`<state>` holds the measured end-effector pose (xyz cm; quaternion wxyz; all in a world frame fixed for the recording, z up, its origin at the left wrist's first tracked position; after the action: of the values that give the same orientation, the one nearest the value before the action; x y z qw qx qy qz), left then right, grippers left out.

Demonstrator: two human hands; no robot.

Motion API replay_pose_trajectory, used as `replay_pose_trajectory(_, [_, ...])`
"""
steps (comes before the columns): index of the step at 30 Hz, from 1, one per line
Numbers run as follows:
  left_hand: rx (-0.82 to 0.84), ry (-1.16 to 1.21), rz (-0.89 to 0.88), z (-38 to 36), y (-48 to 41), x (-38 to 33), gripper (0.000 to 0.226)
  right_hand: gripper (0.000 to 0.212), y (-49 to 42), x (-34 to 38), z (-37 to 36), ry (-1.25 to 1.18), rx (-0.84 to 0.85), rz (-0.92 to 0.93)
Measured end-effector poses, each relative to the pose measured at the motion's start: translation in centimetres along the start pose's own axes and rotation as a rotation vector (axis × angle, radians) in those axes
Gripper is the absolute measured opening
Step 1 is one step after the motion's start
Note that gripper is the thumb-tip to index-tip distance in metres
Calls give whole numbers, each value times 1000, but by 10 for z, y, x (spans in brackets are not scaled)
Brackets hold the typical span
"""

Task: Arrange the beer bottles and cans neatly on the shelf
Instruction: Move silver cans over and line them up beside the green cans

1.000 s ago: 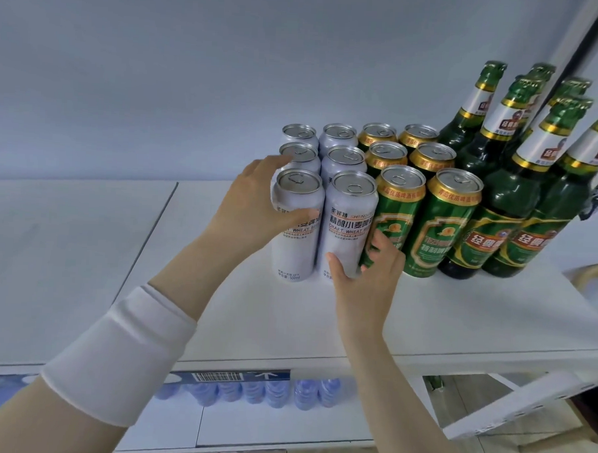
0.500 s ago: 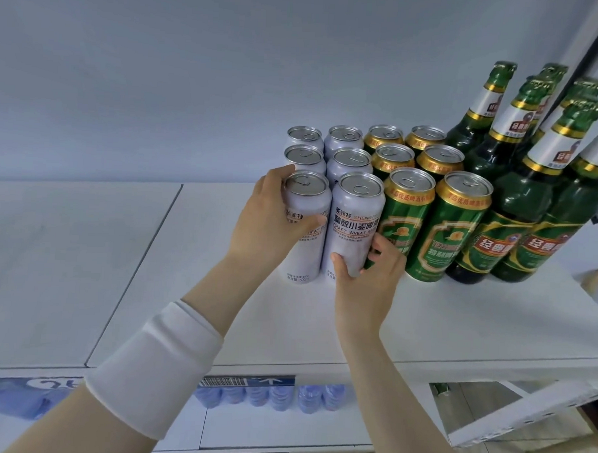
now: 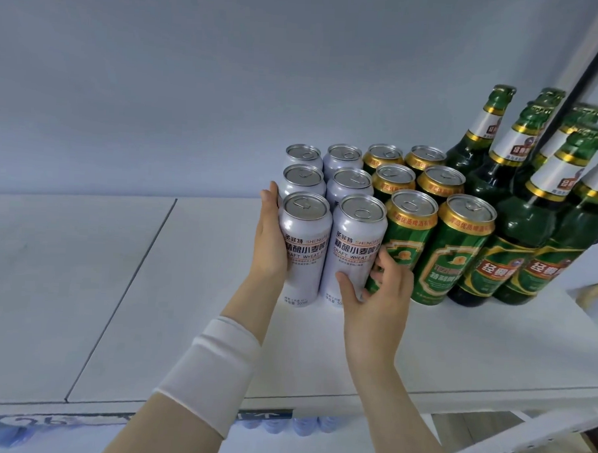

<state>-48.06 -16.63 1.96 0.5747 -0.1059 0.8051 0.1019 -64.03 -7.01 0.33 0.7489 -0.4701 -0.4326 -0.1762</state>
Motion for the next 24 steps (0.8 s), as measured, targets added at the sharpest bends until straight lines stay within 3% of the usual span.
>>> replay_pose_trajectory(8, [-21, -20, 82, 7, -52, 6, 65, 62, -1, 0, 3, 12, -2, -4])
replay_pose_trajectory(13, [178, 93, 168, -23, -53, 18, 73, 61, -2, 3, 4, 13, -10, 26])
replay_pose_trajectory(20, [136, -25, 134, -9, -49, 12, 90, 62, 1, 0, 1, -20, 2, 16])
replay_pose_trajectory(24, [75, -54, 93, 3, -46, 10, 72, 62, 0, -1, 2, -21, -7, 14])
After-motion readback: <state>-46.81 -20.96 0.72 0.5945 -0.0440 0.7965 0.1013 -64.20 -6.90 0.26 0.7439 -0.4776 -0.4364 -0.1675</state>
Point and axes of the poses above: each hand's wrist, its own y-axis away from the middle knuckle, its own z-axis out of the back of the hand, x = y × z, the point moved 9 cm from there along -y, towards the middle knuckle, and after that the axes turned 15 degrees about -x, right-handed, at the moved point
